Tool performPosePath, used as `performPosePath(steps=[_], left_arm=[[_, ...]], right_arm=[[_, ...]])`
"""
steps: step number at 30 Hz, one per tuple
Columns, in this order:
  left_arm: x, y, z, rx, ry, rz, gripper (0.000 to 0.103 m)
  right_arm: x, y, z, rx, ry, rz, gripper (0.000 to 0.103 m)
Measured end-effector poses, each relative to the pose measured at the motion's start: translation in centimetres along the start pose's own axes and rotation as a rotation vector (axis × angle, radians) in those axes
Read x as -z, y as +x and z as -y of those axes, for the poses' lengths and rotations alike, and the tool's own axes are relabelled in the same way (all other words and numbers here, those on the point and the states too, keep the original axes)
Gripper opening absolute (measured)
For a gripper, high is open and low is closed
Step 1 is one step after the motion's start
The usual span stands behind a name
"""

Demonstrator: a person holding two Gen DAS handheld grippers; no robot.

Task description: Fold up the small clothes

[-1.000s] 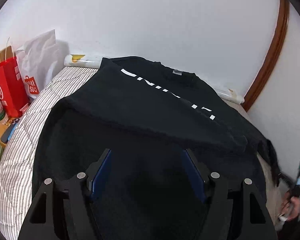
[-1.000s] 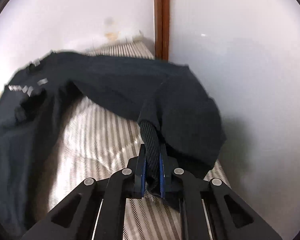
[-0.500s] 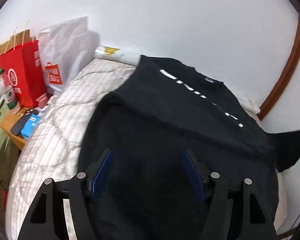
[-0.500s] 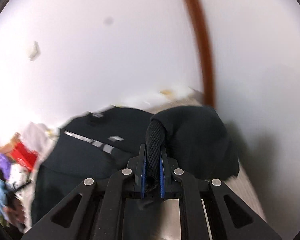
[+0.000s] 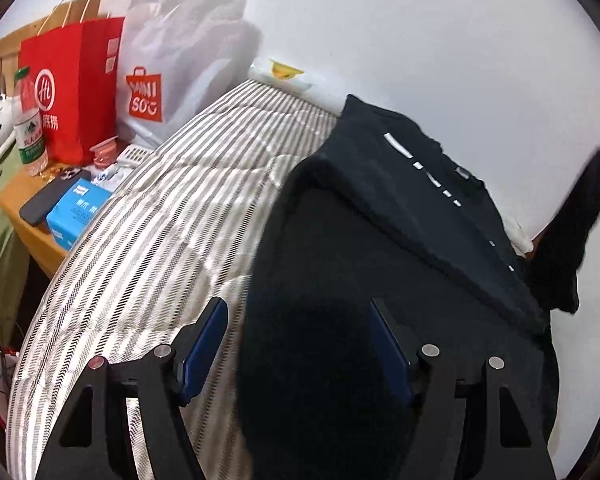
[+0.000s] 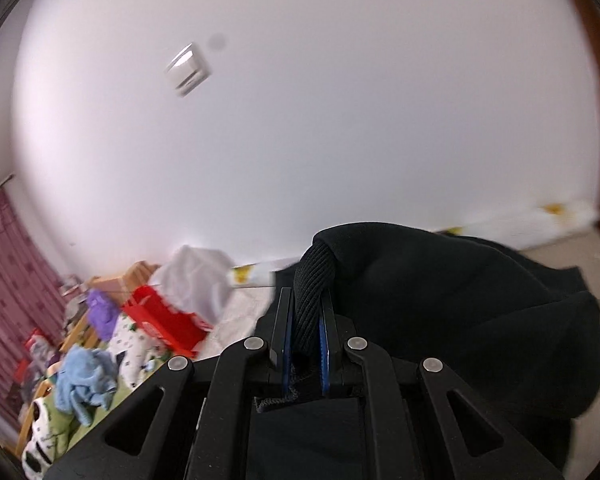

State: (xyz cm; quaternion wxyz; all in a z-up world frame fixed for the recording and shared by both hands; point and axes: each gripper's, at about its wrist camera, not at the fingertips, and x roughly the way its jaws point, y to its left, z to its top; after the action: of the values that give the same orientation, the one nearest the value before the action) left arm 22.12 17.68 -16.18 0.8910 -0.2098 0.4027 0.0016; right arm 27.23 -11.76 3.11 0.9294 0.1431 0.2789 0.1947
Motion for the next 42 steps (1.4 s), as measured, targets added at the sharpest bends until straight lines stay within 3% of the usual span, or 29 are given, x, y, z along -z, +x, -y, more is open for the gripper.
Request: performPosePath(steps=[6, 10, 14, 16, 17, 18, 19, 24, 29, 34, 37, 39, 42], left_arm=[[-0.5, -0.1, -0.9, -0.017, 0.001, 0.001, 0.069], [-1.2, 0.2, -0.5, -0.016, 0.006, 0.001, 0.069], [-1.7, 0.6, 1.0, -0.019, 0.038, -0.011, 0.069], [-2.0, 0.8, 2.4, -0.020, 0.078, -0.017, 0.069], [-2.2, 1.0, 3.0, -0.019, 0.095, -0.019, 0.069], [-2.4, 1.2, 3.8, -0.018, 0.117, -0.023, 0.069], [-2.7, 1.6, 4.9, -0.014, 0.144, -0.028, 0.069], [-4.4, 3.5, 9.3, 0.015, 0.218, -0.037, 0.069], [-6.2, 7.1, 12.5, -0.015, 0.269, -0.040, 0.069], [-7.0, 11.7, 13.0, 0.001, 0.249, -0.096, 0.067], [-6.6, 13.6, 13.5, -0.010, 0.249, -0.095, 0.058], [-6.5, 13.8, 14.2, -0.017, 0.264, -0.064, 0.047], [-6.7, 13.5, 14.8, -0.030, 0.269, -0.031, 0.016]], right_arm=[[1.4, 9.1, -2.4, -0.078, -0.019, -0.057, 0.010], [3.2, 14.1, -1.8, -0.097, 0.023, -0.116, 0.011], [5.2, 17.3, -1.0, -0.106, 0.058, -0.179, 0.019], [6.2, 16.6, -0.8, -0.104, 0.021, -0.172, 0.026], [6.7, 15.9, -0.7, -0.092, -0.012, -0.156, 0.035], [7.3, 14.8, -0.5, -0.051, -0.062, -0.139, 0.044], [7.8, 13.9, -0.3, 0.007, -0.118, -0.122, 0.047], [9.9, 8.2, 4.8, 0.233, -0.262, -0.127, 0.047], [12.5, 3.3, 12.5, 0.417, -0.205, -0.199, 0.047], [14.7, -1.5, 18.3, 0.400, -0.038, -0.193, 0.047], [15.5, -2.2, 20.2, 0.362, 0.039, -0.180, 0.047], [15.6, -1.9, 20.3, 0.346, 0.063, -0.177, 0.047], [15.4, -0.1, 19.7, 0.279, 0.084, -0.186, 0.047]])
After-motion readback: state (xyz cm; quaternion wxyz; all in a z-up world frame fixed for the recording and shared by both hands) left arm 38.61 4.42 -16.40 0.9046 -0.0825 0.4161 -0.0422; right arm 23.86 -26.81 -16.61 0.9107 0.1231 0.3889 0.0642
